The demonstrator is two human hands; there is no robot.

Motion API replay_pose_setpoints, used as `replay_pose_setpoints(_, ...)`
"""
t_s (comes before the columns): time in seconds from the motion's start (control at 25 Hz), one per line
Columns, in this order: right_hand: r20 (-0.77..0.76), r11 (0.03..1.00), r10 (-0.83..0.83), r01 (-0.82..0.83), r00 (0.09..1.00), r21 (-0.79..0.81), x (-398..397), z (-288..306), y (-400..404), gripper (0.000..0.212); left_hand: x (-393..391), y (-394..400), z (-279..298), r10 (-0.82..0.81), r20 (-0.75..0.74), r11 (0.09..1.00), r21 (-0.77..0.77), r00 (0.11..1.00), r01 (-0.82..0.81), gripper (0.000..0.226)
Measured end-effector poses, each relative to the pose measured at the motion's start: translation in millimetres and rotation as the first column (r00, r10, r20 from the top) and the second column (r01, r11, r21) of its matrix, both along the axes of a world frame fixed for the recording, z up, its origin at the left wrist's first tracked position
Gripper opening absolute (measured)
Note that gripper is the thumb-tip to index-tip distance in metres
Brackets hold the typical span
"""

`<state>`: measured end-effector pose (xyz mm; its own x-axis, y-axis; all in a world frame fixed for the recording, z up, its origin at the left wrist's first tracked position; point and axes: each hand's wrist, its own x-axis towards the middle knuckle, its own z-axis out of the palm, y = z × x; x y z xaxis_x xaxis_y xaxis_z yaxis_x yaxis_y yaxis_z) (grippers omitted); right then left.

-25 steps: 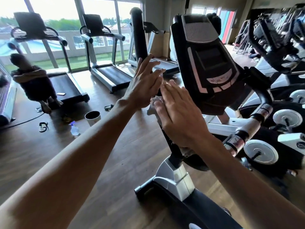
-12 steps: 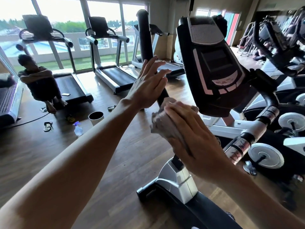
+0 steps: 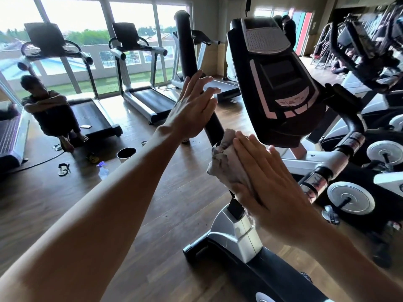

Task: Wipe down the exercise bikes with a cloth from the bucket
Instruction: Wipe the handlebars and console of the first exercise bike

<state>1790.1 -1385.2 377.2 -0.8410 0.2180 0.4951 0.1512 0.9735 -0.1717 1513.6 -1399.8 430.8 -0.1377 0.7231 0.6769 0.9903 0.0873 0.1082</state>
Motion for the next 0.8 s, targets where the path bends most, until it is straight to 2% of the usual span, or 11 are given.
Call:
replay_pose_setpoints(0.12, -0.017, 0.998, -0.04, 0.039, 0.999, -0.054, -24.1, 12.0, 0.2, 0.077, 0.5, 0.1, 0.7, 0.009, 0.015, 1.0, -0.024, 1.0, -0.009, 0.046)
replay_pose_setpoints(0.32, -0.14, 0.963, -0.211, 0.181, 0.967, -0.197, -71.6, 29.7, 1.9, 0.06, -0.6, -1.3, 2.5, -0.007, -0.014, 1.0, -0.024, 1.0, 0.007, 0.05)
replay_pose_setpoints(0.44, -0.177, 0.988, -0.092, 0.068, 0.98, -0.136, -40.7, 5.2, -9.7, 0.067, 4.9, -5.3, 4.6, 0.026, 0.01, 0.998, -0.051, 1.0, -0.026, 0.051)
replay_pose_setpoints(0.52, -0.216, 0.998, 0.04, -0.048, 0.976, -0.029, -14.5, -11.7, -9.9, 0.065, 11.7, -7.4, 7.9, 0.062, 0.019, 0.996, -0.07, 0.998, -0.061, 0.049)
replay_pose_setpoints(0.64, -0.223, 0.973, 0.23, -0.219, 0.947, 0.073, 14.0, -25.9, 2.2, 0.058, 31.6, -10.8, 13.9, 0.126, 0.157, 0.986, -0.131, 0.98, -0.106, 0.039)
replay_pose_setpoints(0.72, -0.256, 0.977, 0.215, -0.208, 0.942, 0.057, 37.9, -29.8, 12.0, 0.05, 53.1, -15.2, 16.1, 0.093, 0.241, 0.99, -0.129, 0.966, -0.063, 0.037)
replay_pose_setpoints(0.8, -0.334, 0.993, 0.093, -0.11, 0.938, -0.032, 61.6, -35.5, 22.0, 0.049, 75.8, -20.0, 16.4, 0.08, 0.288, 0.994, -0.091, 0.954, -0.056, 0.033)
